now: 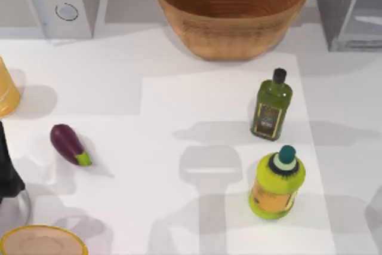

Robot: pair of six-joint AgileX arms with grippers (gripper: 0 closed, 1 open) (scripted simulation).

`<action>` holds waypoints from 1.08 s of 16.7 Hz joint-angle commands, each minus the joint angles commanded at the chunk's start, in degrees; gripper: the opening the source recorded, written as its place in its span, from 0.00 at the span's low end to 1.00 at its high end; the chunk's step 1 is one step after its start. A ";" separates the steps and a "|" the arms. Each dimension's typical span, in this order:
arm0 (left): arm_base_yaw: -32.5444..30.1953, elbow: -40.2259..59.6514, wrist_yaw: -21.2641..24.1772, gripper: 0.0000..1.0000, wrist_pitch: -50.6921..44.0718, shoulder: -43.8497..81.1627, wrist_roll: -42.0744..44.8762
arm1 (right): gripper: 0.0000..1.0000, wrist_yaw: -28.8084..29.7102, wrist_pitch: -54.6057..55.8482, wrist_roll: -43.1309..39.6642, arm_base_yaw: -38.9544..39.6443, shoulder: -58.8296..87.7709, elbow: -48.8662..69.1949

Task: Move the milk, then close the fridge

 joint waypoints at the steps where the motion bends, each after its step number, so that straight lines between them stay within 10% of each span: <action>1: 0.00 0.00 0.00 1.00 0.00 0.00 0.00 | 1.00 -2.00 -0.20 -4.73 -4.77 5.25 1.42; 8: 0.00 0.00 0.00 1.00 0.00 0.00 0.00 | 1.00 -10.07 -1.30 -22.99 -22.80 26.99 7.27; 18: 0.00 0.00 0.00 1.00 0.00 0.00 0.00 | 1.00 -9.18 2.40 -20.26 -20.11 27.88 7.71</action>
